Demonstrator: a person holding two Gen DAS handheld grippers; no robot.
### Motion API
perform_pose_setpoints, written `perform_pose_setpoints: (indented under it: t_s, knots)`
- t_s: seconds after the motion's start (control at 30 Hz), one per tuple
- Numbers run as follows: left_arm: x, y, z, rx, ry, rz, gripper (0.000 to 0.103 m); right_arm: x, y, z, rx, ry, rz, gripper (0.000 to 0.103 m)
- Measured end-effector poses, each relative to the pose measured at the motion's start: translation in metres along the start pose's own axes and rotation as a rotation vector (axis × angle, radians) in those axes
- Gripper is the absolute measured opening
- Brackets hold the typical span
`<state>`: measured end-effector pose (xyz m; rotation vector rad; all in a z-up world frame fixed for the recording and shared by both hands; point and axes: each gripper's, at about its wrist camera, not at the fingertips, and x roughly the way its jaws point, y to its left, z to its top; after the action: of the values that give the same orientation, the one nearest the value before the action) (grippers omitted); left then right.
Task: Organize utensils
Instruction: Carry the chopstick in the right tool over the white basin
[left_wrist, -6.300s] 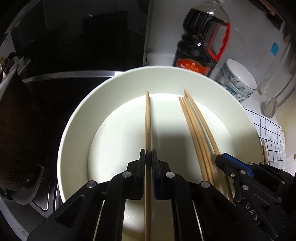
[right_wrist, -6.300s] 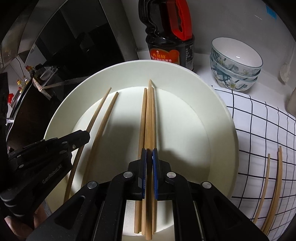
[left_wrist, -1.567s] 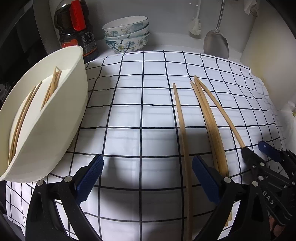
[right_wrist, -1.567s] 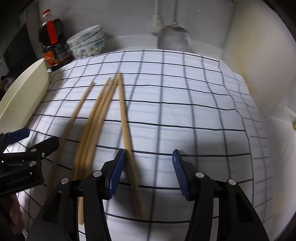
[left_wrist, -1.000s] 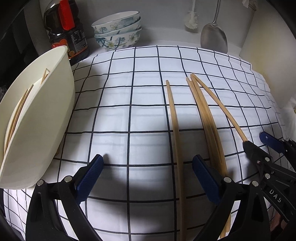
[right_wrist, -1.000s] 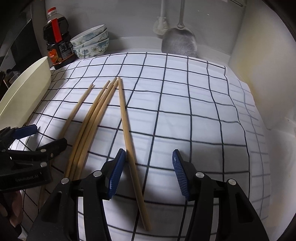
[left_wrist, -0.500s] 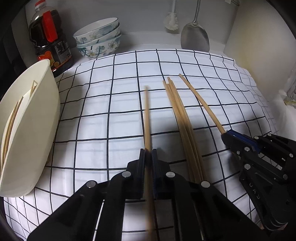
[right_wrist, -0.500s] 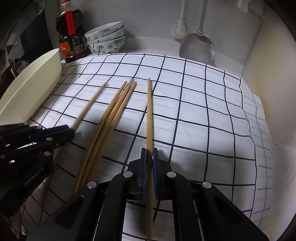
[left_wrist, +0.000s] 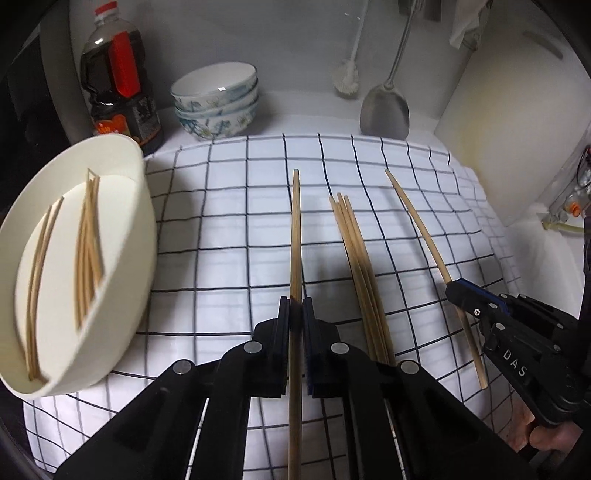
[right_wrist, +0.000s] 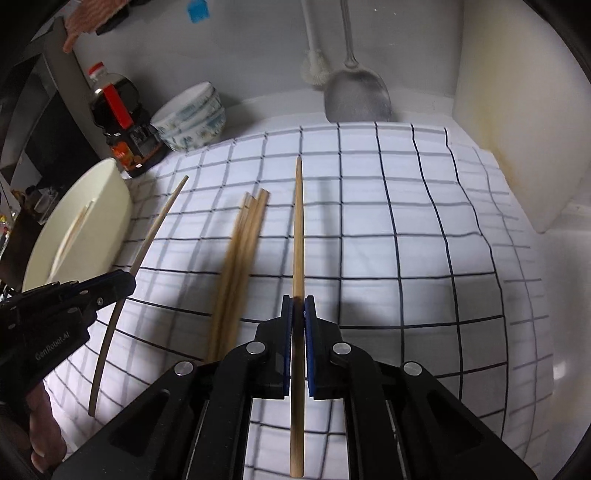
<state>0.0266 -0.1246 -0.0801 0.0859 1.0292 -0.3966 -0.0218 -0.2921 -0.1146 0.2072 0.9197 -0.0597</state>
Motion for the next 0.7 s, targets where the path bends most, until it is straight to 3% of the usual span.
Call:
perform_pose_setpoints:
  t_s: [0.2,0.37,0.7]
  knots:
    - [-0.046,0.034,0.01,-0.018,-0.064,0.005,0.007,-0.026,0.037,0.017,-0.013,-0.043,0.039,0.006]
    - [-0.076,0.081,0.016,-0.073,-0.107,0.057,0.007,-0.034,0.085,0.036,-0.061,-0.068,0.101,0.006]
    - [-0.089,0.195,0.014,-0.233,-0.127,0.176,0.007,-0.008,0.209,0.071,-0.206,-0.062,0.216,0.006]
